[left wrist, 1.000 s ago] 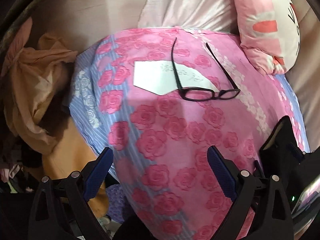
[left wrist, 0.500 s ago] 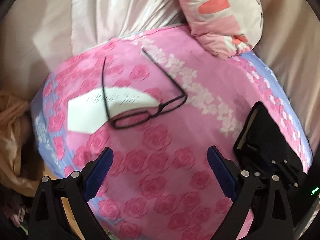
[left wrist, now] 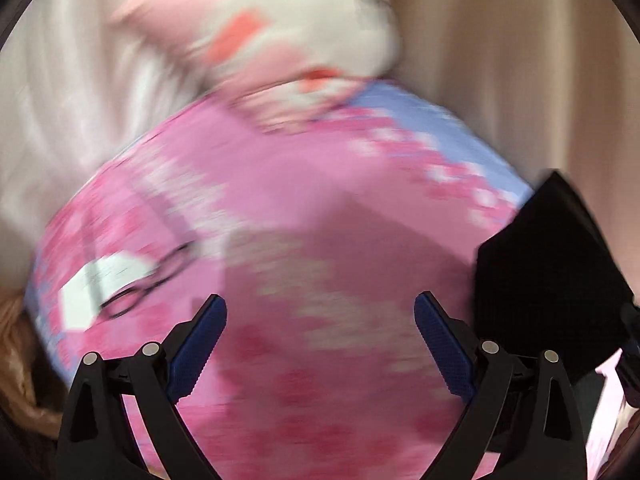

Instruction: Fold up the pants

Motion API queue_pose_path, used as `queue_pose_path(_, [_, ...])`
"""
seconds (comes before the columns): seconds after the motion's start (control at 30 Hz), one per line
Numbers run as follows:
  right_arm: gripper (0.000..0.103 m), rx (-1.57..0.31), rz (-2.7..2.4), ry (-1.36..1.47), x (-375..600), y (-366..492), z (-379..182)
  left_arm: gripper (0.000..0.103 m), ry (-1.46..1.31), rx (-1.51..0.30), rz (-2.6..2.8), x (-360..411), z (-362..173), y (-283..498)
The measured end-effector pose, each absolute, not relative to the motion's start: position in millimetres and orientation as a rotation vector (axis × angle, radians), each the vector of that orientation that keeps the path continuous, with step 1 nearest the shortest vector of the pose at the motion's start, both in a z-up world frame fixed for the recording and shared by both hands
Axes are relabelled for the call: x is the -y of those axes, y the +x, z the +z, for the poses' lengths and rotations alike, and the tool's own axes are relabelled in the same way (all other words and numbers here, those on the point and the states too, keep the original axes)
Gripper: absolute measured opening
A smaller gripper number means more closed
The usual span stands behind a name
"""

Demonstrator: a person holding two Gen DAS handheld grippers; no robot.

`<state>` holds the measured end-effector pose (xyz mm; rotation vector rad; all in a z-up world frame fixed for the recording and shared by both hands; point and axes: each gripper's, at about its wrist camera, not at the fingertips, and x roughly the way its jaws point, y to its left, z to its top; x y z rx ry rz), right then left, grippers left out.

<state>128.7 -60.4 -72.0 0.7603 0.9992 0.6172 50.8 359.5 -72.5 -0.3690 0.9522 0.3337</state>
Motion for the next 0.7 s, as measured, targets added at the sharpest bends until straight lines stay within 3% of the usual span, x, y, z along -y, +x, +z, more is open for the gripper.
queue_pose_path(0.17, [0.016,-0.941,0.296,0.865,231,65,-107,0.093,-0.227,-0.956,0.085,-228,-52,106])
queue_pose_path(0.37, [0.016,-1.046,0.193,0.963,291,20,-205,0.093,0.025,-1.054,-0.092,-68,-94,130])
queue_pose_path(0.47, [0.016,-1.002,0.229,0.982,286,15,-207,0.093,0.124,-1.102,-0.096,-21,-116,127])
queue_pose_path(0.7, [0.016,-0.859,0.301,0.995,317,-4,-173,0.093,0.128,-1.12,-0.124,10,-120,119])
